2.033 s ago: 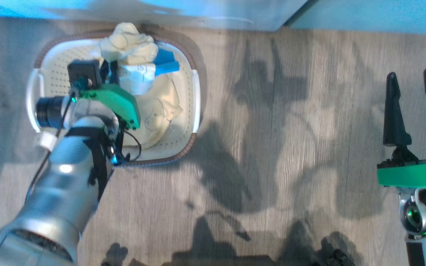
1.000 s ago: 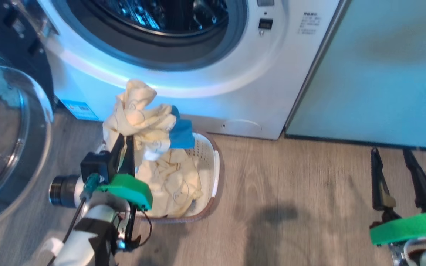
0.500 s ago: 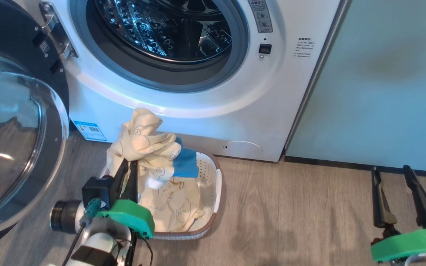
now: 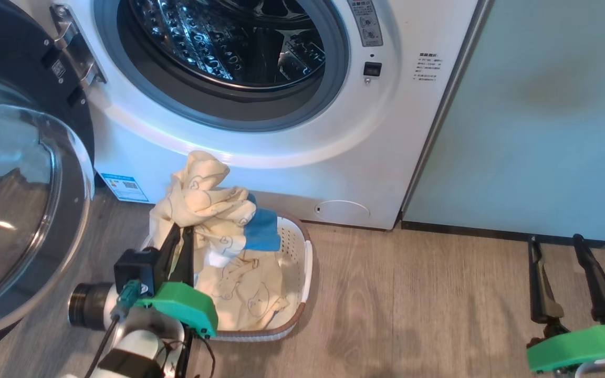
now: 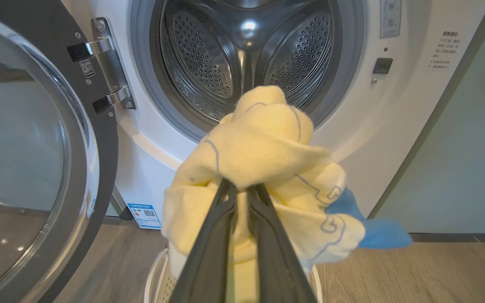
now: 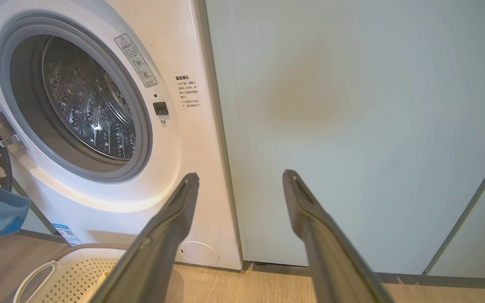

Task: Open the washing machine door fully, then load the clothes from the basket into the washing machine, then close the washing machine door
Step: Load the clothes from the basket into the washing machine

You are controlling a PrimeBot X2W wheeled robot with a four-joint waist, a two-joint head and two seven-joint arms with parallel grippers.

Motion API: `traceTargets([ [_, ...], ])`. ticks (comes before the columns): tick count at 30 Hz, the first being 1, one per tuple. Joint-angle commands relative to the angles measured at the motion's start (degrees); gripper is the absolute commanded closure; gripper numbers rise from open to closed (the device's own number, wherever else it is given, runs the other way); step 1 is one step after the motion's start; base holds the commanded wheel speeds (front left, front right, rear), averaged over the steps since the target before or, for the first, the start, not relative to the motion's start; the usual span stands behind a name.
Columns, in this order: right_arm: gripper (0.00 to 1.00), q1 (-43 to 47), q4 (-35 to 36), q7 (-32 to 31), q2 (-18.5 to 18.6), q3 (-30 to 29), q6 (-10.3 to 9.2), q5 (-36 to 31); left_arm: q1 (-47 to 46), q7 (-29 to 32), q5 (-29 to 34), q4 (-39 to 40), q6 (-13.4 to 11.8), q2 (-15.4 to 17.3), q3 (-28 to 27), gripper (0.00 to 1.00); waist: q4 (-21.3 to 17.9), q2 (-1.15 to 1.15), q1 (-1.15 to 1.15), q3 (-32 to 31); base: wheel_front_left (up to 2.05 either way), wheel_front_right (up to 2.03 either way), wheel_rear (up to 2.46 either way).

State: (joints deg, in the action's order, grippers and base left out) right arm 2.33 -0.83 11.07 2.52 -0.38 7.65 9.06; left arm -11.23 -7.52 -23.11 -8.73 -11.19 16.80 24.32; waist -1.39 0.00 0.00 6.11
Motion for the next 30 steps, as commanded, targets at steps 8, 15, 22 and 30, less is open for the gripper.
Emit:
traceTargets([
  [8, 0.00, -0.96, 1.74, 0.31, 0.36, 0.96, -0.16, 0.14, -1.81, -0.18, 0.11, 2.00, -0.48, 1.67, -2.09, 1.00, 0.03, 0.00, 0.00, -0.01, 0.00, 0.00, 0.00],
  [15, 0.00, -1.19, 2.10, 0.21, 0.36, 1.30, -0.16, 0.31, -3.36, -0.04, -0.33, 1.20, -0.29, 1.67, -2.18, 1.00, -0.19, 0.00, 0.00, 0.80, 0.00, 0.00, 0.00],
  [22, 0.00, -2.10, 2.02, 0.54, 0.36, 2.10, -0.16, 0.99, -7.30, 0.49, -1.77, -2.21, 1.05, 2.01, -3.14, 1.00, -1.82, 0.00, 0.00, 2.43, 0.00, 0.00, 0.00],
  [30, 0.00, -3.21, 1.44, 1.46, 0.36, 2.57, -0.16, 1.77, -13.70, 1.23, -3.53, -9.63, 3.19, 3.02, -4.69, 1.00, -5.02, 0.00, 0.00, 5.27, 0.00, 0.00, 0.00],
])
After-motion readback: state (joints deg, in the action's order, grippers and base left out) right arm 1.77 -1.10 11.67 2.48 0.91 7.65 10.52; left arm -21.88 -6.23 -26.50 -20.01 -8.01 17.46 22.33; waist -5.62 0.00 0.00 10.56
